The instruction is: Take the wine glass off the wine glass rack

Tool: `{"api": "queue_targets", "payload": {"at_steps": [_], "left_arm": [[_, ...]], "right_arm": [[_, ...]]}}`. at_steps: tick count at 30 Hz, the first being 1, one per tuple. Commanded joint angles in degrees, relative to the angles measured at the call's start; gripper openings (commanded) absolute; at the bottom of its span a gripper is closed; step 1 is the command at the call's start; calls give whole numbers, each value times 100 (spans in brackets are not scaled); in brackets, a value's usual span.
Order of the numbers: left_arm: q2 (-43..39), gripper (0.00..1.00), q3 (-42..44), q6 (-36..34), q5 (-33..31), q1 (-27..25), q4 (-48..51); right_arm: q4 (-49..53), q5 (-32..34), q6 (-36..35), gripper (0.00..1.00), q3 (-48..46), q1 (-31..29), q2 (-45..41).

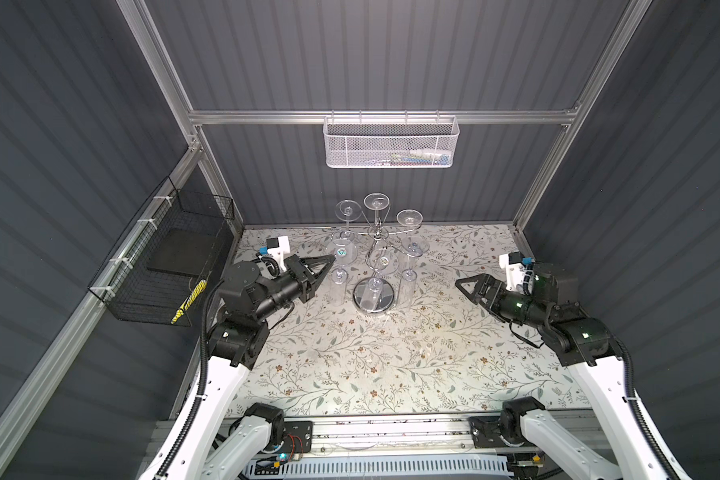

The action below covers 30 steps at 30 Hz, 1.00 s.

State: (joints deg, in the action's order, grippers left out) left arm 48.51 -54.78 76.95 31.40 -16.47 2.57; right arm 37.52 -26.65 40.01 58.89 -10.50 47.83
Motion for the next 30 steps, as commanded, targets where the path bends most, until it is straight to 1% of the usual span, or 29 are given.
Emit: {"api": "queue_targets", "payload": {"at_steps": [1,7,10,14,18,25,30], "left_arm": [[-290,0,-8,-166,-253,-23,285],[-594,0,-204,-517,-561,-23,971],[-738,0,-353,-720,-852,-23,1385],[-947,0,-316,-759,-1116,-23,1367],[-819,0,-732,-1309,-1128,-23,1525],[-245,0,-2013,-2758,-1019,-23,2371],[-69,0,-2238,-3296,-738,-23,2315]], "right_arm": [[-6,-99,-90,99,-1,-22,-11],[-19,-156,-99,99,34,-22,33],[-16,-178,-107,99,63,-24,67],[-4,-184,-131,99,111,-24,103],[27,-193,-158,99,155,-22,143],[77,-165,-195,99,236,-22,200],[157,-132,-238,99,228,-22,159]]}}
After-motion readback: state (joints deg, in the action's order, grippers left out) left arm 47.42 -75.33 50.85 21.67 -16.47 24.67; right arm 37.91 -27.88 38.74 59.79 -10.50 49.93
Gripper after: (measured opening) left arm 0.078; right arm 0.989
